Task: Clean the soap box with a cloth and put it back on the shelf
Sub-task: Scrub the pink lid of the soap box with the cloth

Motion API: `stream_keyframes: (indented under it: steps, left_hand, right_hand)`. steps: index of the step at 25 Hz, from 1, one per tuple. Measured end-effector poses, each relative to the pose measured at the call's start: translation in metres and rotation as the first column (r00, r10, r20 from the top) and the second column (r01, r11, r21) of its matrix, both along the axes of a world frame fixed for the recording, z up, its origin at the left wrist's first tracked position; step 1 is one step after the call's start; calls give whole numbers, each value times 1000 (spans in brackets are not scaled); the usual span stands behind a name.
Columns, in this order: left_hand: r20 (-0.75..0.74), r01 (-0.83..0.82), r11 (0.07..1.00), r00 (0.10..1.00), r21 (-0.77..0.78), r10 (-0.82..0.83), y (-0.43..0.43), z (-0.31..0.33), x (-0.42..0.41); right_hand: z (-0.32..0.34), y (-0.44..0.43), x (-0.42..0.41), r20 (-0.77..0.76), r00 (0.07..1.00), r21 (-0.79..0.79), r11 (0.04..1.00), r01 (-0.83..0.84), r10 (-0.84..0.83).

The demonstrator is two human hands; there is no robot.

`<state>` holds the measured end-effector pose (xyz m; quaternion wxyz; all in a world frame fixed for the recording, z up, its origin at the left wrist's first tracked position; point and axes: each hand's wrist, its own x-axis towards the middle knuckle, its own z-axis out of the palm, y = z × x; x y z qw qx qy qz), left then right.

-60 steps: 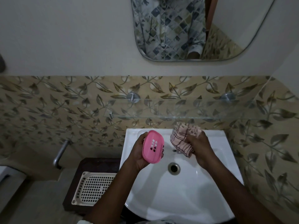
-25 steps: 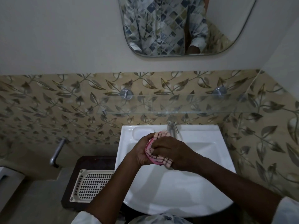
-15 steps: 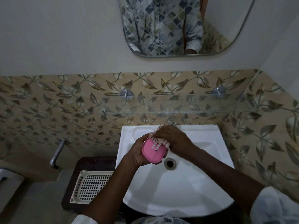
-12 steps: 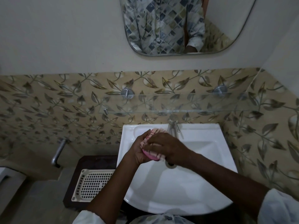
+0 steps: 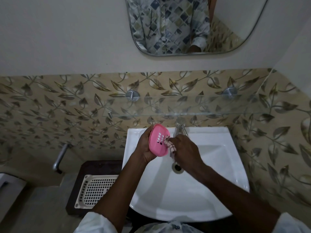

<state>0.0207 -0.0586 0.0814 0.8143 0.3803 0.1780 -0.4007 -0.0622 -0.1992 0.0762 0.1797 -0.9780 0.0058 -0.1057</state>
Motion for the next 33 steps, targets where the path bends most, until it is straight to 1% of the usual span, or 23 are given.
stream_keyframes:
  steps: [2,4,5,6,7,8,9,10,11,12,13,14,15,17,18,19,21,22,24,25,27,30,33]
  left_hand:
    - [22,-54,998,998,32,54,-8,-2,0]
    - [67,-81,994,995,70,77,-19,-3,-4]
    - [75,-92,992,993,84,86,-22,-4,-5]
    - [76,-94,991,993,97,86,-24,-4,-5]
    - [78,-85,991,994,103,77,-24,-3,-3]
    - [81,-76,992,994,99,68,-23,-2,0]
    - [76,-64,994,995,87,57,-19,-2,4]
    - [51,-36,997,998,68,33,-14,-2,7]
    - [20,14,998,1000,54,-16,-8,-3,9]
    - [0,71,996,997,57,-71,-3,-3,10]
    - [-7,115,992,993,59,-115,0,-5,10]
    - [-8,147,988,989,49,-147,1,-6,9]
    - [-7,168,986,986,13,-168,1,-7,9]
    - [8,161,986,987,-54,-161,0,-5,8]
    - [24,144,988,989,-59,-143,1,-4,9]
    - [39,126,991,991,-40,-125,3,-6,11]
    - [20,64,997,998,-30,-64,5,-14,13]
    - [-3,38,999,999,-35,-38,5,-17,13]
    - [-34,34,999,999,-35,-36,2,-23,8]
    - [-66,46,996,997,-73,-51,0,-24,4]
    - [-72,49,988,996,-145,-60,-3,-23,-2]
    - [29,27,994,999,-101,-25,-1,-21,-3]
    - [15,-29,998,999,-47,30,5,-20,9]
  right_hand:
    - [2,19,-9,-47,998,130,991,43,-37]
    - [14,30,3,-39,986,224,960,169,-164]
    - [20,37,8,-33,977,229,950,214,-212]
    - [24,43,8,-2,974,206,953,221,-225]
    - [25,47,5,58,981,187,967,173,-186]
    - [20,46,-3,126,988,178,982,61,-84]
    - [12,38,-12,195,979,143,986,-91,62]
    - [1,22,-20,253,941,63,967,-249,226]
    - [-6,2,-21,276,892,-30,930,-365,359]
    - [-10,-19,-15,271,858,-104,899,-425,437]
    - [-11,-36,-7,250,852,-158,887,-434,461]
    - [-10,-49,5,227,872,-187,898,-398,433]
    - [-7,-55,18,221,903,-193,924,-330,369]
    - [-5,-49,33,265,931,-164,964,-211,250]
    - [-7,-40,32,296,928,-143,971,-193,228]
    - [-13,-30,26,318,918,-122,970,-210,239]
    - [-30,-9,4,352,875,-105,943,-316,332]
    - [-35,1,-6,378,843,-127,923,-362,383]
    - [-33,12,-4,400,798,-188,892,-410,451]
    - [-27,13,7,406,783,-217,882,-419,472]
    - [-9,2,33,401,811,-229,904,-361,426]
    - [3,-28,52,351,888,-143,955,-261,295]
    - [-24,-23,19,350,876,-137,944,-302,331]
